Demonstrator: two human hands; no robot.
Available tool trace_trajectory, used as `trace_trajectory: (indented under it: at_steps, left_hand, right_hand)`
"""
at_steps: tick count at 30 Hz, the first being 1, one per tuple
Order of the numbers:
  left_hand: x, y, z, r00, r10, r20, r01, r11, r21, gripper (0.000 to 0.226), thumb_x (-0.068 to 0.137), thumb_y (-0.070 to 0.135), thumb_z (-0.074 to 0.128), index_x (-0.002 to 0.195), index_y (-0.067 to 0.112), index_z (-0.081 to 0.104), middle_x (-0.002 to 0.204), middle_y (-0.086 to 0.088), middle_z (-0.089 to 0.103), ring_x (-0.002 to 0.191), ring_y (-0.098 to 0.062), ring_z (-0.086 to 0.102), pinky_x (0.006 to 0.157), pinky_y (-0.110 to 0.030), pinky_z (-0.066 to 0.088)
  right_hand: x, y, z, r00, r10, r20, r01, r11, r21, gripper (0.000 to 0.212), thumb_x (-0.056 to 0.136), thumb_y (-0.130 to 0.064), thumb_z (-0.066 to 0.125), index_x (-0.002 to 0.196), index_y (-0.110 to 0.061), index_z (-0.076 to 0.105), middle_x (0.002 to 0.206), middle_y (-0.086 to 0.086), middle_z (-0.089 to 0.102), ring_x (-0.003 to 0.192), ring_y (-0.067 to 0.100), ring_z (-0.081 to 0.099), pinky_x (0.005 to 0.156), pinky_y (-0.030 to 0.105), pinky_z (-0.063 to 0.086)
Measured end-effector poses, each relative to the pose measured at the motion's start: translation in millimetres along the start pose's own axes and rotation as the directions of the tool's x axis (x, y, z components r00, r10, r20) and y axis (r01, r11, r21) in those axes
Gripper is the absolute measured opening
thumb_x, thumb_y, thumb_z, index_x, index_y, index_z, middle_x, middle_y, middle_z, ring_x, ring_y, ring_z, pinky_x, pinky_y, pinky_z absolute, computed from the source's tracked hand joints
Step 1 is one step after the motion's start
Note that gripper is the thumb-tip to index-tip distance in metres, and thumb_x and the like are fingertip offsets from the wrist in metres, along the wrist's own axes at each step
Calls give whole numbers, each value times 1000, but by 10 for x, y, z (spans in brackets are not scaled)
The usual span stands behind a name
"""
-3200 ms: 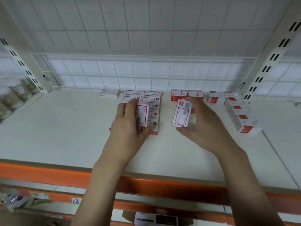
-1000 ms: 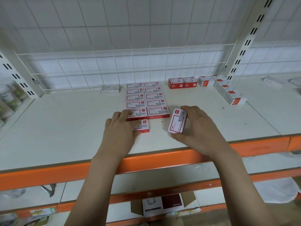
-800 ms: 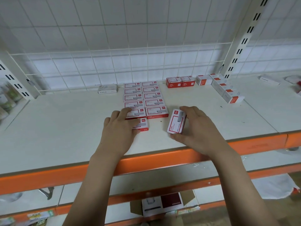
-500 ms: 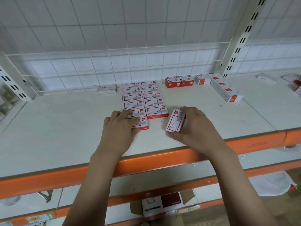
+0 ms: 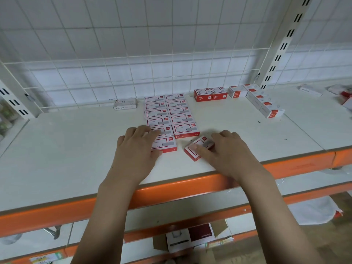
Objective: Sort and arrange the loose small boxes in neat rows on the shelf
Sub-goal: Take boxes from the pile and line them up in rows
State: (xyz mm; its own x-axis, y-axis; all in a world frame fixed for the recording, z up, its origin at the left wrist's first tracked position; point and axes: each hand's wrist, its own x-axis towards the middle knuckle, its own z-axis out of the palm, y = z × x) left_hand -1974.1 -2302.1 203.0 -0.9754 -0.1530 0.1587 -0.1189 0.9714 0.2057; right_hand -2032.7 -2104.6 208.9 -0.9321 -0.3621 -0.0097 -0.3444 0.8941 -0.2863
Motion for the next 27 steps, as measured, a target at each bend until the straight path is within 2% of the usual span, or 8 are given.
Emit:
trace_trajectory:
  at_steps: [2, 4, 5, 8, 13, 27]
  left_hand:
    - [-2, 8, -22, 1000, 8, -8, -8, 1000, -8, 49, 91, 30, 54, 138, 24, 42, 142, 0, 39, 129, -23, 31, 104, -39, 28]
    - [6, 25, -27, 1000, 22, -8, -22, 1000, -17, 47, 91, 28, 54, 136, 23, 44, 141, 0, 41, 128, -23, 33, 103, -39, 29]
    - [13, 34, -21, 1000, 29, -7, -29, 999, -24, 46, 91, 28, 54, 135, 23, 45, 140, 0, 42, 127, -23, 34, 102, -38, 30]
    - [23, 57, 6, 999, 45, -5, -45, 998, -40, 45, 90, 27, 55, 134, 23, 47, 137, 1, 45, 124, -22, 37, 99, -37, 31]
    - [9, 42, 21, 999, 49, 10, -49, 998, -27, 46, 91, 28, 53, 136, 25, 44, 138, 1, 44, 123, -21, 38, 99, -35, 33]
    - [-7, -20, 82, 997, 79, 25, -79, 997, -28, 39, 92, 25, 53, 131, 22, 52, 134, 1, 47, 122, -21, 41, 101, -34, 34]
  right_hand:
    - [0, 96, -79, 991, -127, -40, 128, 992, 16, 39, 94, -36, 44, 127, -17, 52, 123, 4, 51, 112, 24, 45, 93, 31, 38]
    - [2, 172, -138, 976, -219, -9, 219, 975, 30, 39, 91, -13, 50, 128, -20, 53, 126, 0, 50, 115, 21, 45, 93, 24, 34]
    - [4, 192, -145, 971, -239, 14, 238, 970, 41, 42, 88, -9, 53, 128, -23, 54, 126, -2, 50, 116, 18, 44, 94, 21, 33]
    - [10, 166, -80, 961, -275, 4, 274, 958, 83, 38, 86, -16, 62, 123, -24, 59, 124, -2, 53, 115, 17, 48, 99, 24, 38]
    - [60, 95, 55, 961, -273, -47, 276, 960, 51, 34, 87, -25, 62, 120, -22, 62, 123, -1, 55, 115, 17, 47, 96, 23, 36]
    - [168, -48, 148, 962, -258, -92, 263, 964, 44, 34, 87, -28, 61, 121, -22, 62, 118, -1, 54, 111, 18, 48, 93, 24, 39]
